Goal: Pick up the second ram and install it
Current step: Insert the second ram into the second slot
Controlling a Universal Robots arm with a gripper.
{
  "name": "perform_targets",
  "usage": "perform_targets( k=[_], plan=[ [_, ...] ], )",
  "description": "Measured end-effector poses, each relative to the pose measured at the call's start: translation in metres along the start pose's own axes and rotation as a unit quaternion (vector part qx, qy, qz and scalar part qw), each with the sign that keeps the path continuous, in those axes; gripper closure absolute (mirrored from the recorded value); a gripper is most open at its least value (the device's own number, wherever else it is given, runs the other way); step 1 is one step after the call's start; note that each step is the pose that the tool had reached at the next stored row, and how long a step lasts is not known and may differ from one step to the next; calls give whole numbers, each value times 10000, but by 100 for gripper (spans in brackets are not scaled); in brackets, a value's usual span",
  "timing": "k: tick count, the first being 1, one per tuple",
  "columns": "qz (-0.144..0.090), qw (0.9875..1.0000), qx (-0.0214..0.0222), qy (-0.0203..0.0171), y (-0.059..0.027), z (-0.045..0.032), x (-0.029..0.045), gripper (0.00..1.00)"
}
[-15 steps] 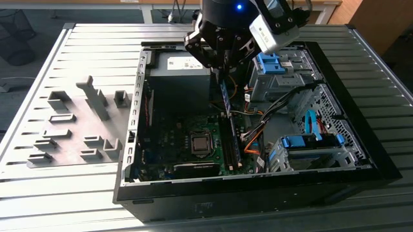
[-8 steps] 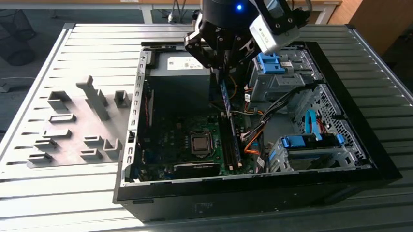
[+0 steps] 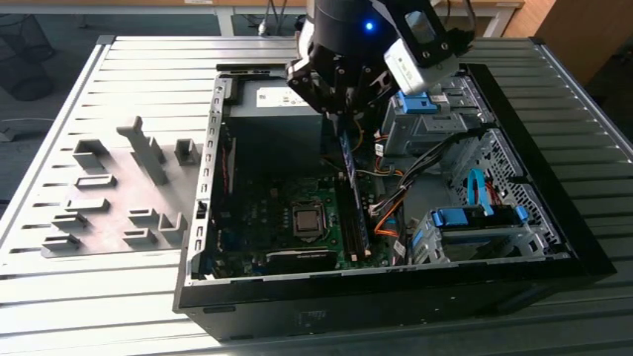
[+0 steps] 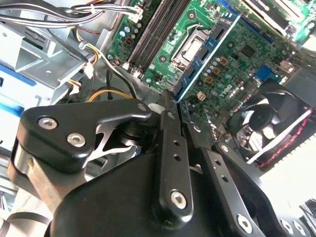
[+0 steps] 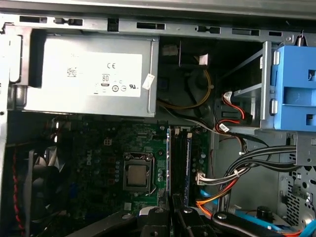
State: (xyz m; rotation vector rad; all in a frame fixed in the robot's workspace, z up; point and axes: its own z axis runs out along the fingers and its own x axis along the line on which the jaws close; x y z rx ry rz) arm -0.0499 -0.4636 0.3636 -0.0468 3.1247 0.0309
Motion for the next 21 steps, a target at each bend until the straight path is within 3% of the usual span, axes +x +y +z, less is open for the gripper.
perform_targets(
  k=[5,15,21],
  plan=[
    [-96,10000,-1,2,-3,90,-34,86],
    [-90,10000,-1,2,-7,272,-32,86],
    [-89,10000,-1,2,-7,280,-32,86]
  ],
)
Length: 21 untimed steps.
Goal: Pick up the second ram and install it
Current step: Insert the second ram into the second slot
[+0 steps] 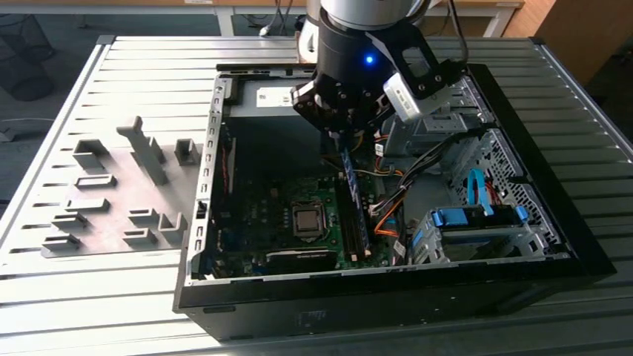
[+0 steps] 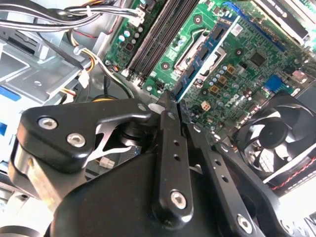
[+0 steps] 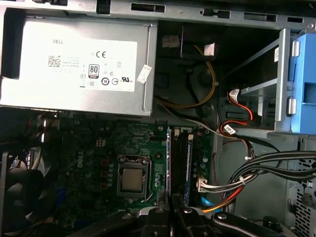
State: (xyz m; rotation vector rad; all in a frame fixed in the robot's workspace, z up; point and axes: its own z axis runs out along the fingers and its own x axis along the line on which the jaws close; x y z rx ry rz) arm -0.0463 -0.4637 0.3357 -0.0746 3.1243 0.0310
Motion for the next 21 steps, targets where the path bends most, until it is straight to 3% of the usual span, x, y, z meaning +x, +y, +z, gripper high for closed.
perform_targets(
  k=[12,21],
  plan=[
    [12,10000,-2,-1,-6,13,1,86],
    [137,9999,-3,-3,-12,159,-29,86]
  ],
)
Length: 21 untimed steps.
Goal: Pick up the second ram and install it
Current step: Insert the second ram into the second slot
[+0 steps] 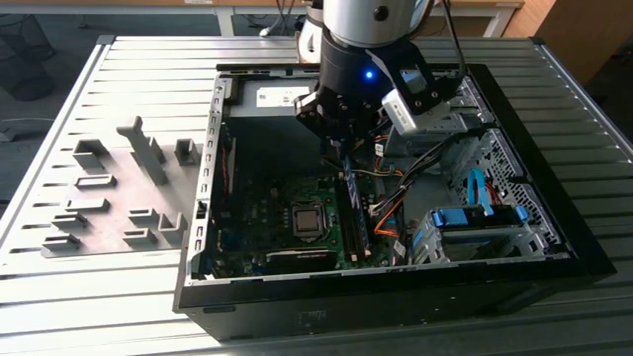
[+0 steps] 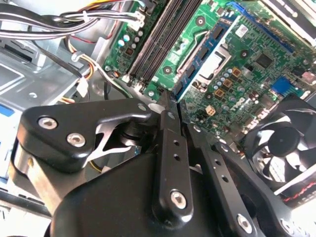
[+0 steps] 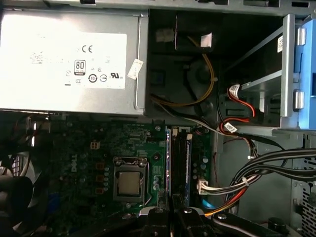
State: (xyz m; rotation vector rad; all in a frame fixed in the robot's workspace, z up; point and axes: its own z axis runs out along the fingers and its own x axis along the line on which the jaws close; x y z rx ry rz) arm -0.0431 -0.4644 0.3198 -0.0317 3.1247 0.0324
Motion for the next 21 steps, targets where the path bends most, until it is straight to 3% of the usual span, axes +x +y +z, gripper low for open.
perform_targets(
  k=[7,13,18,21],
  plan=[
    [1,10000,-1,0,-1,14,-4,86],
    [35,10000,-2,1,-6,121,-82,86],
    [52,10000,-1,1,-13,209,-88,86],
    [52,10000,0,1,-13,212,-88,86]
  ],
)
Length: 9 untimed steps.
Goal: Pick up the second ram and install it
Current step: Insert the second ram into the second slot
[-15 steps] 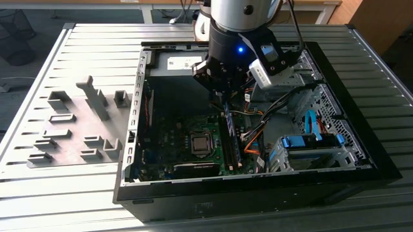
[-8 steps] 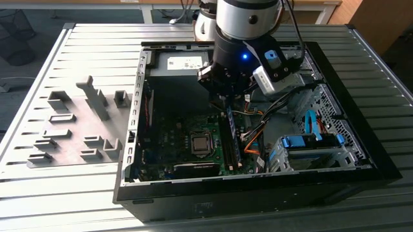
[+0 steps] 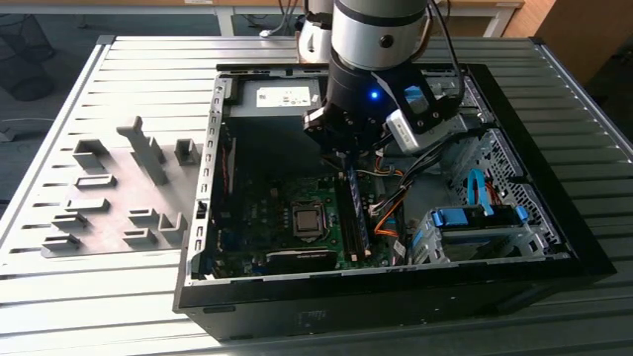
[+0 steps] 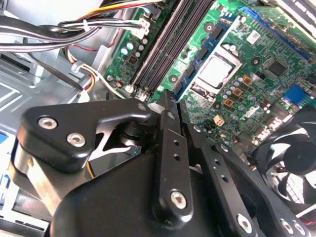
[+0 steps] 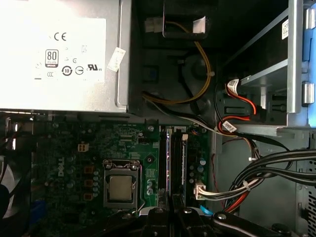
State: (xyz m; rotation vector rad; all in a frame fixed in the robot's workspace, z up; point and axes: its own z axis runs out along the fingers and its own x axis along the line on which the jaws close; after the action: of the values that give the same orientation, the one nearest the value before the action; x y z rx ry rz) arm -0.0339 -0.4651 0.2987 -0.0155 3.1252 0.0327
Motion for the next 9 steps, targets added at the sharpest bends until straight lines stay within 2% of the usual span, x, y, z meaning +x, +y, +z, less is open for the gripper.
perform_targets(
  k=[9],
  plan=[
    [0,10000,-1,0,0,2,0,86]
  ],
)
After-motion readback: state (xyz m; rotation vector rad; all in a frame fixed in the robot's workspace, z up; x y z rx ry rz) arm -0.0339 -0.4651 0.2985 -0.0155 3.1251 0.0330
